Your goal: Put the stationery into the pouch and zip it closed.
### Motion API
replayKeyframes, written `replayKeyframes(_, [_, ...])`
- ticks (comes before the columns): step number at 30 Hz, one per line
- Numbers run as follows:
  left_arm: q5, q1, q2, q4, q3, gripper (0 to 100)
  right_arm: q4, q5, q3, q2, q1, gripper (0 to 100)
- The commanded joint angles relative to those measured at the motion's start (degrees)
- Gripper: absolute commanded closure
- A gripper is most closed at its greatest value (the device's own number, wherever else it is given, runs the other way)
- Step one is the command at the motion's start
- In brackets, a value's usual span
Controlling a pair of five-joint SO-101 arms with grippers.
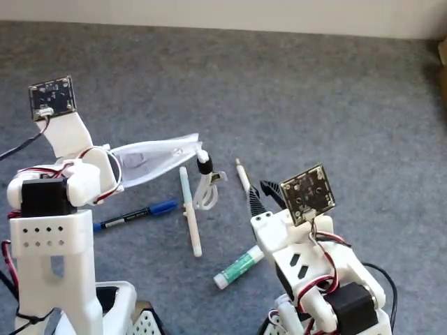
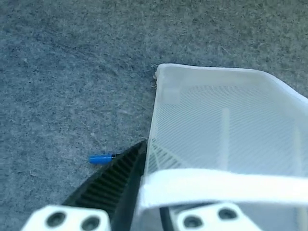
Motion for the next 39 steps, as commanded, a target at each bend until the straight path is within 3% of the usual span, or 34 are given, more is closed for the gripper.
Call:
replayKeyframes(1, [0.62,-1.89,1.01,-0.79,-0.04,99,0.31,-0.09,-0.13,0.48,0.92,94.7])
replayKeyframes(7, [0.62,-1.89,1.01,-0.79,-0.04,99,1.45,-0.09,-0.04,1.71,0.92,94.7])
replayKeyframes(18, [0.62,-1.89,1.01,-1.14,0.22,99,1.01,-0.35,-0.84,22.81,1.89,94.7])
replayKeyframes(35, [0.62,-1.98,1.01,-1.23,0.4,99,-1.01,-0.09,-0.84,24.04,4.88,94.5])
replayKeyframes(39, [0.62,-1.98,1.01,-1.23,0.4,99,-0.84,-0.09,-0.84,24.04,4.88,87.0])
